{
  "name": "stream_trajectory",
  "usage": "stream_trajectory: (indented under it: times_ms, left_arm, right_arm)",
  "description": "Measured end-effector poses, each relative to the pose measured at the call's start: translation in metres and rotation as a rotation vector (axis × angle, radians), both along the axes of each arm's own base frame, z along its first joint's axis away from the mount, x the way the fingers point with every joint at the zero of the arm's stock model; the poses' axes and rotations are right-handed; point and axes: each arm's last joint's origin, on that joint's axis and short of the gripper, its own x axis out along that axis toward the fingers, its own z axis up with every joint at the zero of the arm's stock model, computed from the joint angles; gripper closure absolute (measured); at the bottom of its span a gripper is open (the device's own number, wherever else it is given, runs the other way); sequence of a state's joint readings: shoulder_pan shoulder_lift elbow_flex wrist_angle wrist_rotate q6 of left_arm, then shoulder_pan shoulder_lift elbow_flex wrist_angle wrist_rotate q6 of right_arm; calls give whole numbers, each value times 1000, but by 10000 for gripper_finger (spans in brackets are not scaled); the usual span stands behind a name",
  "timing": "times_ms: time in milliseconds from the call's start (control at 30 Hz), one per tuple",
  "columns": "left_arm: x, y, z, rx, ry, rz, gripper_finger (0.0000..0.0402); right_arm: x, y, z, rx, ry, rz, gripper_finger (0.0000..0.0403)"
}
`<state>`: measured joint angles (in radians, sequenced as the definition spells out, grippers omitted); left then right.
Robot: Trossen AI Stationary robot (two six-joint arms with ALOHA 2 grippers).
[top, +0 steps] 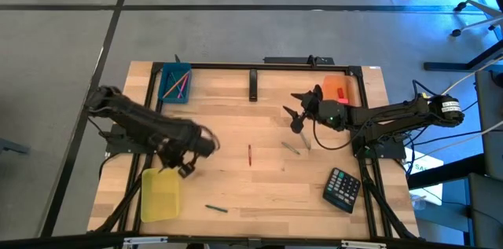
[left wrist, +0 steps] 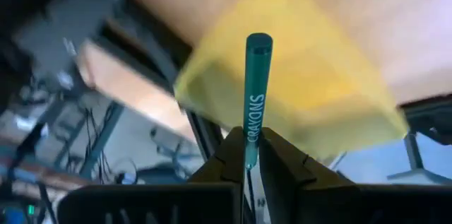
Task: Sort crayons/erasers/pens/pencils in bins
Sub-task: Put the top green crayon into the yellow bin, then put the green crayon into the yellow bin
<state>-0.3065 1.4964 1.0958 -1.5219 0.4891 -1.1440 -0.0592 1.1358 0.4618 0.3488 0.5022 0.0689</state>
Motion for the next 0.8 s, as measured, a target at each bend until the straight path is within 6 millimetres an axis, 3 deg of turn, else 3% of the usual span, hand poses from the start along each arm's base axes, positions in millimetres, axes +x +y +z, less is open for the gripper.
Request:
stream_trajectory:
  times_ms: [167, 367, 633, 800]
  left_arm:
    - [-9, -43, -3, -29, 33, 35, 375]
    - [-10, -64, -7, 68, -61, 89, 353]
    - [-22, -77, -7, 107, -28, 84, 297]
    - [-11, -70, -9, 181, -157, 79, 289]
  right_arm:
    - [0, 3, 0, -3, 2, 16, 122]
    - [0, 4, 0, -2, 2, 18, 122]
    - [1, 5, 1, 0, -12, 25, 122]
    - [2, 5, 3, -15, -28, 29, 122]
